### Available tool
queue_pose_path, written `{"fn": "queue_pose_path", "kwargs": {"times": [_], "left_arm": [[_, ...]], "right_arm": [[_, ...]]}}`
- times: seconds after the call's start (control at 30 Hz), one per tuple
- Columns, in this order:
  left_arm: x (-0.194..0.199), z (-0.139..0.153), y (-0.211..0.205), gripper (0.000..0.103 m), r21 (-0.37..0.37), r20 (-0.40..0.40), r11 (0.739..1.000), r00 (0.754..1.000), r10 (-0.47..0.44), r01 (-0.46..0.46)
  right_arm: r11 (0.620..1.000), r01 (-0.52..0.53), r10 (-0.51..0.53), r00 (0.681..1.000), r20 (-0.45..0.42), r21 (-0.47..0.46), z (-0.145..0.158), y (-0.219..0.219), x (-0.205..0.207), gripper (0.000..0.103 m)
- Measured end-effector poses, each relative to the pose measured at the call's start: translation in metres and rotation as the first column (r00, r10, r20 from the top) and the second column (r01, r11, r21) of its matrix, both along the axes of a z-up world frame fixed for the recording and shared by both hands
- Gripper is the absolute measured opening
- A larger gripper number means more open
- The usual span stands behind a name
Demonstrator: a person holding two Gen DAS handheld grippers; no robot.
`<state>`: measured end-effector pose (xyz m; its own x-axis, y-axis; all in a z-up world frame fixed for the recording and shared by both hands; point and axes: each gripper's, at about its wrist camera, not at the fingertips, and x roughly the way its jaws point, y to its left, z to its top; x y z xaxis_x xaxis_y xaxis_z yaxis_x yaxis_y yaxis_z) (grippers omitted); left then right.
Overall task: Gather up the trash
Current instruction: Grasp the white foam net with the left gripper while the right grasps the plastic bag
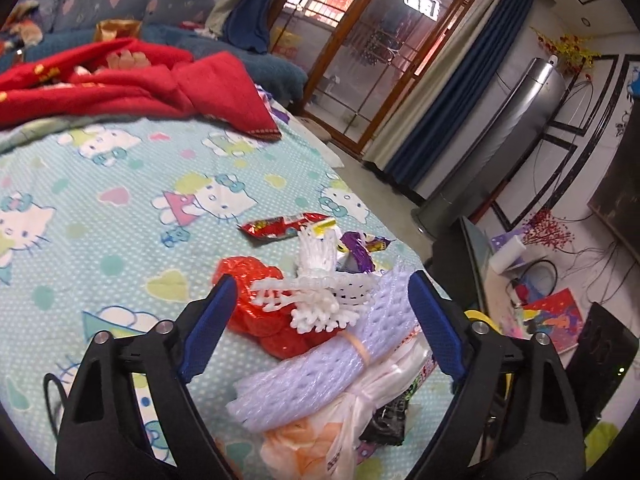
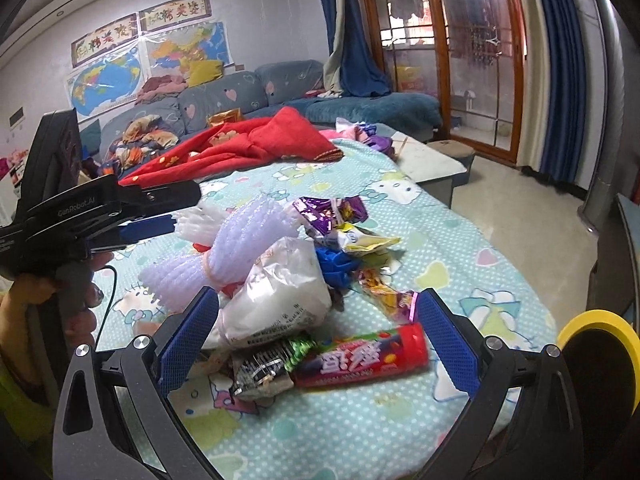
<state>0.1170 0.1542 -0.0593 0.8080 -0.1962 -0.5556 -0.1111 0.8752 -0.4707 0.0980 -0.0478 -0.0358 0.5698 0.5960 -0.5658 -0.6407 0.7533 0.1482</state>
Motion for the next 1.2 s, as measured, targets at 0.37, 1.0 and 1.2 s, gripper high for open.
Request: {"fn": "queue_pose_path", "kwargs": {"times": [0.37,1.0,1.2], "left_arm": [[0.010,-0.010,0.003,0.058,-0.040,-0.025,0.999,1.000,-0.018,0.017],[-0.013,0.018,0.010,0.008,-0.028,0.099,1.000,0.995,-0.009,0.011],[-0.026,0.037,0.014,0.007,-0.021,0.152,1.000,0.988,0.010,-0.007]], "right_arm": [[0.998,-0.064,0.067,0.988,-0.137,0.019,-0.011,0.023,0.023,0.067],[0.991,-0.072,0.091,0.983,-0.162,0.115,0.005,0.005,0.012,0.035],[0.989,-0.029,0.050,0.988,-0.145,0.143,0.022,-0.013,0.013,0.035]]}}
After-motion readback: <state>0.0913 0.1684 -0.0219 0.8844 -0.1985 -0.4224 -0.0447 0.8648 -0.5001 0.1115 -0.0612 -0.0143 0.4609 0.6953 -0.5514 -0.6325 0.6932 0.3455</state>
